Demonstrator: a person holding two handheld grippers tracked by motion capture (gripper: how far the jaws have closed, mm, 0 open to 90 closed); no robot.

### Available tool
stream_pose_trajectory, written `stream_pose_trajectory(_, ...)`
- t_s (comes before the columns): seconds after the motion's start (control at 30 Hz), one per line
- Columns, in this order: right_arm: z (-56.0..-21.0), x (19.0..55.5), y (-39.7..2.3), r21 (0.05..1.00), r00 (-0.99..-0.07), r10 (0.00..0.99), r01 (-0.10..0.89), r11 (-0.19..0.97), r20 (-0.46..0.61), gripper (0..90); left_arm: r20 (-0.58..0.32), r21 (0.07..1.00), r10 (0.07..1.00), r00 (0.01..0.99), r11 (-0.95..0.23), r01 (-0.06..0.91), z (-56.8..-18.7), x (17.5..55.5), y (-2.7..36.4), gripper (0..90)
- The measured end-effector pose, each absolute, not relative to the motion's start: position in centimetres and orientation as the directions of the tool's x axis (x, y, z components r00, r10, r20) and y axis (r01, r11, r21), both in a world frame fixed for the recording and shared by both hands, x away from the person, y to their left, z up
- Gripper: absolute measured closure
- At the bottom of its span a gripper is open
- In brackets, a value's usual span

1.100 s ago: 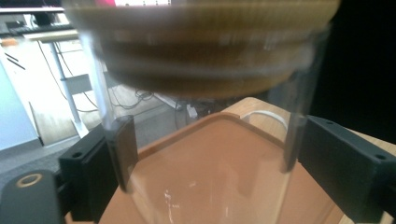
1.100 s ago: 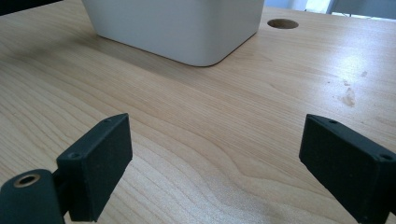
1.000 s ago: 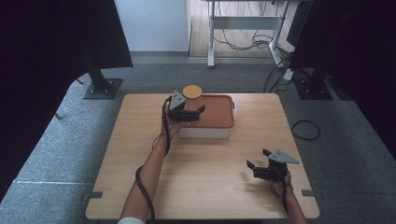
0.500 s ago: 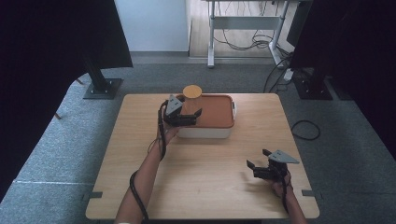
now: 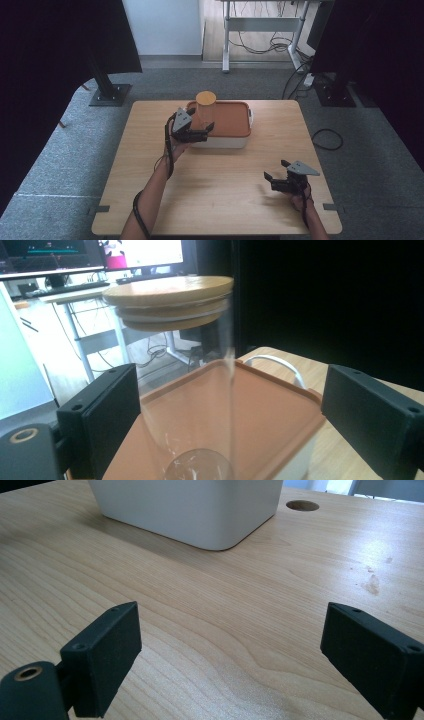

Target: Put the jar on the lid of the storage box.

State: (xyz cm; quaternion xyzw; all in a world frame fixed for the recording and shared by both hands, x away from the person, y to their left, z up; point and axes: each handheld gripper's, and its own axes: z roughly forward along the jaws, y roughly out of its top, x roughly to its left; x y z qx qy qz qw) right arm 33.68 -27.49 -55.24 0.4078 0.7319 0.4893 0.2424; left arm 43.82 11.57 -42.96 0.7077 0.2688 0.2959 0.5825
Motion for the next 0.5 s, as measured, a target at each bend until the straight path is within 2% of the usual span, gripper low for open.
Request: stream_pose_trajectory(0.5,-55.2,33.6,-27.4,0.914,-0.545,0.838,0.356,0.195,0.033,9.1,0.082,0.982,0.701,0.708,-0.178,0.062,-43.8,41.2,12.6,8.7)
